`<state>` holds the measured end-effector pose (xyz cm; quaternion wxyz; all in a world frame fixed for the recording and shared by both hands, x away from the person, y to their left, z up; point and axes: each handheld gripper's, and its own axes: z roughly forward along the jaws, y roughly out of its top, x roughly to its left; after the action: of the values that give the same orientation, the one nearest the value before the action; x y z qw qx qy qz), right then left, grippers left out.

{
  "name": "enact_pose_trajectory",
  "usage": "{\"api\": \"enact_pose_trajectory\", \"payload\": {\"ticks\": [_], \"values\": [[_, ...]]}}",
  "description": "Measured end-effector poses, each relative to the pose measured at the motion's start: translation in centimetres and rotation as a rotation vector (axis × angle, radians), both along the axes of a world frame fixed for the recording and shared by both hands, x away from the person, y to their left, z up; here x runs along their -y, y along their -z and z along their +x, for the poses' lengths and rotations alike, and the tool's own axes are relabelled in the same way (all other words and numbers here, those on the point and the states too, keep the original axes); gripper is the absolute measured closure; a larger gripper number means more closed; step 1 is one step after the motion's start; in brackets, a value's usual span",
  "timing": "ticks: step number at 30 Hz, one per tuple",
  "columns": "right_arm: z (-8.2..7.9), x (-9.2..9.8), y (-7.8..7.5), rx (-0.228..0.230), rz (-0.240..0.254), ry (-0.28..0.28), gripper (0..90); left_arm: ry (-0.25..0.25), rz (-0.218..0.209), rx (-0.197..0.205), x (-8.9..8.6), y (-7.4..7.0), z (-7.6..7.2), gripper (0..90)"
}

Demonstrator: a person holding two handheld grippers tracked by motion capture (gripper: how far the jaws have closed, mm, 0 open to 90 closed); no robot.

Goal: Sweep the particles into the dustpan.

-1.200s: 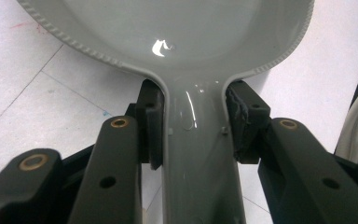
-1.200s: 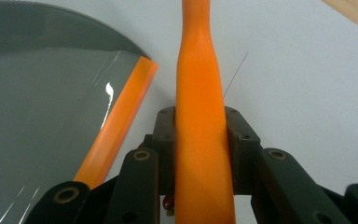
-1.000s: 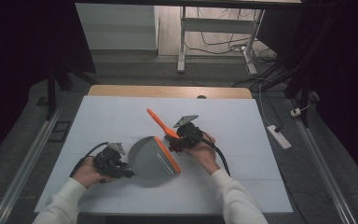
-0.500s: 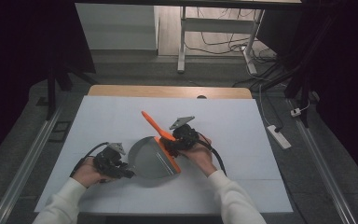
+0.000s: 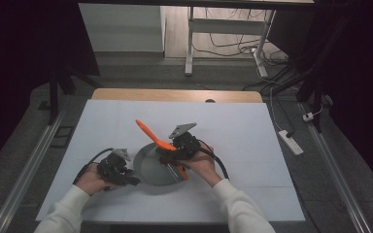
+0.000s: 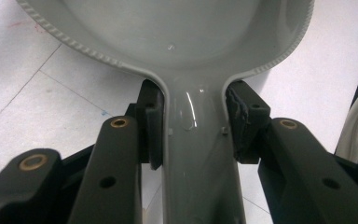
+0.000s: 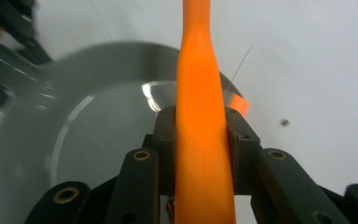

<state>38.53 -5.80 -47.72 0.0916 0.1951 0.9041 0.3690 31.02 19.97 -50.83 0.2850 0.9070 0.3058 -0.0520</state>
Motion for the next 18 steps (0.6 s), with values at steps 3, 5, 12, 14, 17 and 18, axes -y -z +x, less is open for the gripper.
{"api": "enact_pose_trajectory", "payload": {"ticks": [3, 5, 12, 14, 17, 18], "values": [[0.0, 0.2, -0.5, 0.021, 0.028, 0.011, 69.9, 0.000, 0.000, 0.000, 0.0, 0.0, 0.0, 61.3], [0.1, 0.5, -0.6, 0.030, 0.029, 0.022, 69.9, -0.001, 0.000, 0.000, 0.0, 0.0, 0.0, 61.3], [1.4, 2.7, -1.1, 0.047, 0.050, 0.123, 70.0, 0.001, 0.000, 0.001, 0.0, 0.0, 0.0, 61.3], [1.7, 3.2, -1.2, 0.051, 0.055, 0.144, 70.0, 0.000, 0.000, 0.000, 0.0, 0.0, 0.0, 61.3], [2.0, 3.9, -1.4, 0.061, 0.053, 0.175, 70.0, 0.002, 0.002, 0.000, 0.0, 0.0, 0.0, 61.3], [2.1, 4.0, -1.4, 0.062, 0.051, 0.184, 70.0, 0.002, 0.003, 0.000, 0.0, 0.0, 0.0, 61.3]]}}
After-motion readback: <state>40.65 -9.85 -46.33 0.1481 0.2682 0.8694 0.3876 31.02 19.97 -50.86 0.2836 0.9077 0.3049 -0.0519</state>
